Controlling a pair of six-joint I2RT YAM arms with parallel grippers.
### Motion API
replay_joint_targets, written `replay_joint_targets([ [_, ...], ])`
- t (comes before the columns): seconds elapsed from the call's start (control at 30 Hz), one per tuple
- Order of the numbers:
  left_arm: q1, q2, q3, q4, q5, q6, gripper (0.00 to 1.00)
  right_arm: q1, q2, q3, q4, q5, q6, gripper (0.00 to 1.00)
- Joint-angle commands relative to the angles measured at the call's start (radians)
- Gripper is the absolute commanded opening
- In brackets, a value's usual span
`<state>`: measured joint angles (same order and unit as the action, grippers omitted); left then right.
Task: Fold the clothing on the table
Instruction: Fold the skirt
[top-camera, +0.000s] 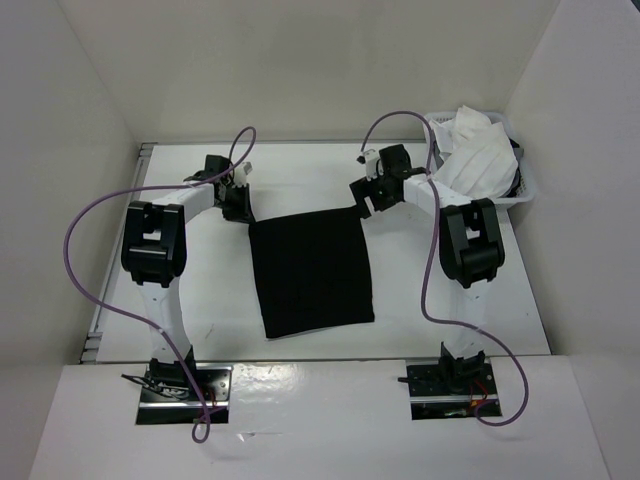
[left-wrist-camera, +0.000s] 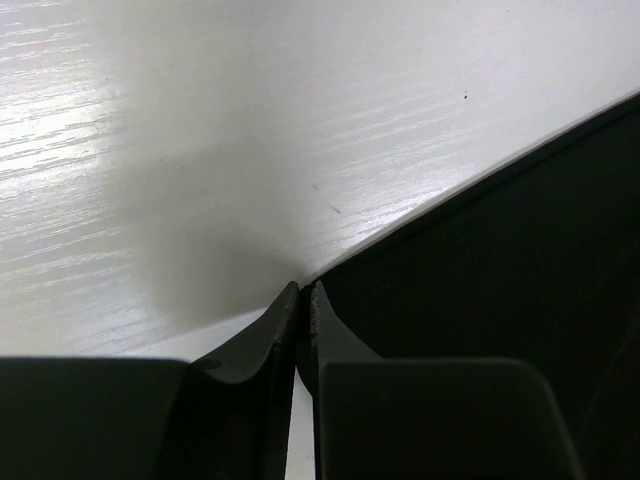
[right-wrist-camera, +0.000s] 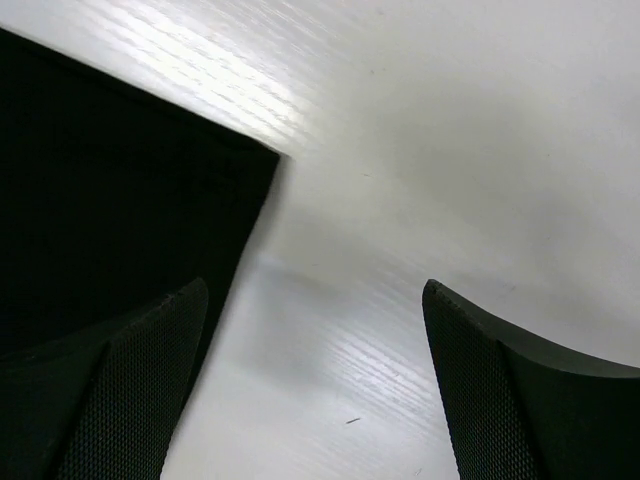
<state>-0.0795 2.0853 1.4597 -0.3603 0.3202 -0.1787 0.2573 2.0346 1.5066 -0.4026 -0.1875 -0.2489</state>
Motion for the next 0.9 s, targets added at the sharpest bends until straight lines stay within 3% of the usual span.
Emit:
replay_joint_targets([
  [0.0, -0.005, -0.002, -0.029, -0.046, 0.011, 0.036, 0.11, -0.016, 0.027, 0.073, 0.042, -0.035, 0.022, 0.92],
  [0.47, -0.014, -0.011, -0.019, -0.057, 0.020, 0.054, 0.05, -0.006, 0.156, 0.142, 0.021, -0.150, 0.049, 0.89],
  [0.73, -0.032, -0.002, -0.010, -0.057, 0.011, 0.064, 0.02, 0.013, 0.193, 0.188, -0.004, -0.161, 0.049, 0.81],
  [0.87, -0.042, -0.002, -0.010, -0.066, 0.011, 0.073, 0.01, 0.013, 0.193, 0.188, -0.013, -0.185, 0.040, 0.72],
])
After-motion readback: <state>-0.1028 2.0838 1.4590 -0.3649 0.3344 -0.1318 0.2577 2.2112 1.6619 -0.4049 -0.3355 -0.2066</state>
